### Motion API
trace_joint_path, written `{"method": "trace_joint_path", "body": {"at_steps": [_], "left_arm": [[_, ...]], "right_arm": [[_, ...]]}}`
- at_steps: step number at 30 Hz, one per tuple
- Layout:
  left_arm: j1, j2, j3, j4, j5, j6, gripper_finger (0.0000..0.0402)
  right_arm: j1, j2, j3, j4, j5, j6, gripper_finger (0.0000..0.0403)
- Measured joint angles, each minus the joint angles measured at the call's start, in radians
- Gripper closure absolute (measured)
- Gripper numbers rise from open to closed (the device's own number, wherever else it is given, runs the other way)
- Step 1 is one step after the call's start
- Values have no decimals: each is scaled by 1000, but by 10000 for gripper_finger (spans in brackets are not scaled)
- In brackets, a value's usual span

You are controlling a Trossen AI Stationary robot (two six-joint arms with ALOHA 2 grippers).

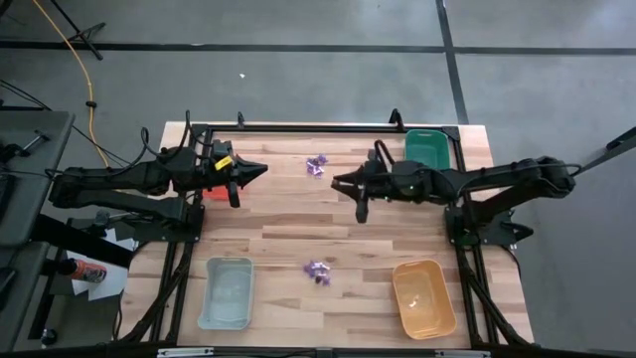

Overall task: Sort Halloween decoration
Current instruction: Put the black skull toy into the green bin

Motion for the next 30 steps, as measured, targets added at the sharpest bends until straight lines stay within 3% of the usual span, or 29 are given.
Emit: {"method": "trace_joint_path", "body": {"at_steps": [13,16,20,24,30], "left_arm": [[0,6,0,3,2,-70,401],[0,6,0,1,4,-91,401],[0,7,0,-1,4,-92,401],[4,7,0,6,4,-92,401],[29,9,0,7,1,-91,401]], "right_arm": [[-18,-5,0,28,-32,0,334],[-17,-34,0,-13,12,9,334],[-24,-114,0,-207,203,17,334],[-89,-214,0,-498,371,154,334],[-373,-294,0,-851,364,336,334]]}}
